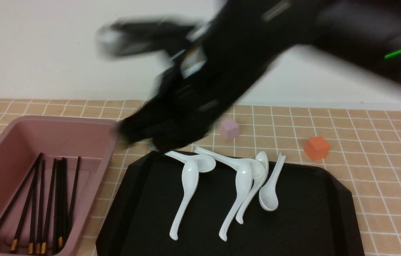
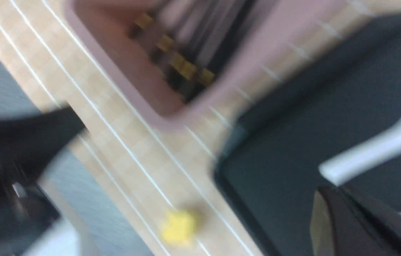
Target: On brown tablecloth take chopsticks from black tray and put them in box.
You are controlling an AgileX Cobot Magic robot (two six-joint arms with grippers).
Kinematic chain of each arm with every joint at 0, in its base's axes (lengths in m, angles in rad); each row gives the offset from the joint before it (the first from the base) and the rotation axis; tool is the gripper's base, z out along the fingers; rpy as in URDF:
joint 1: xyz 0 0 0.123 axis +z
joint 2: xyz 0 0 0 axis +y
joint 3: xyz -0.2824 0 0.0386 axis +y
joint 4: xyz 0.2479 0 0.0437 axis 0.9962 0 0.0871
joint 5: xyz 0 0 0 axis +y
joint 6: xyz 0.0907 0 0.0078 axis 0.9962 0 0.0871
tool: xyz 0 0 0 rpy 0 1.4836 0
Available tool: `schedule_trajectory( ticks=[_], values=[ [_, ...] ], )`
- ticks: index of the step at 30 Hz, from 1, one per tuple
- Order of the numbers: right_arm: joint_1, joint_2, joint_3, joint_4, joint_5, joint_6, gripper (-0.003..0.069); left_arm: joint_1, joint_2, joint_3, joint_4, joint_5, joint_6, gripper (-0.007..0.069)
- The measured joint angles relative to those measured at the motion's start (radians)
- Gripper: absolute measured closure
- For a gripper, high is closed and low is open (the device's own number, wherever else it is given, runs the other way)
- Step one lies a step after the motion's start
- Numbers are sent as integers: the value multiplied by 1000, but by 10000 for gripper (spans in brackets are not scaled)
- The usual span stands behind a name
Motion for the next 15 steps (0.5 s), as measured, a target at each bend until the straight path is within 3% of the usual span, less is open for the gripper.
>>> schedule_trajectory(
  ticks=[6,13,15],
  values=[
    [-3,-280,34,-224,68,-1,673,0,0,0,0,0,0,386],
    [-4,-700,283,-271,70,-1,671,0,0,0,0,0,0,386],
    [-4,-840,418,-271,3,-1,672,0,0,0,0,0,0,386]
  ],
)
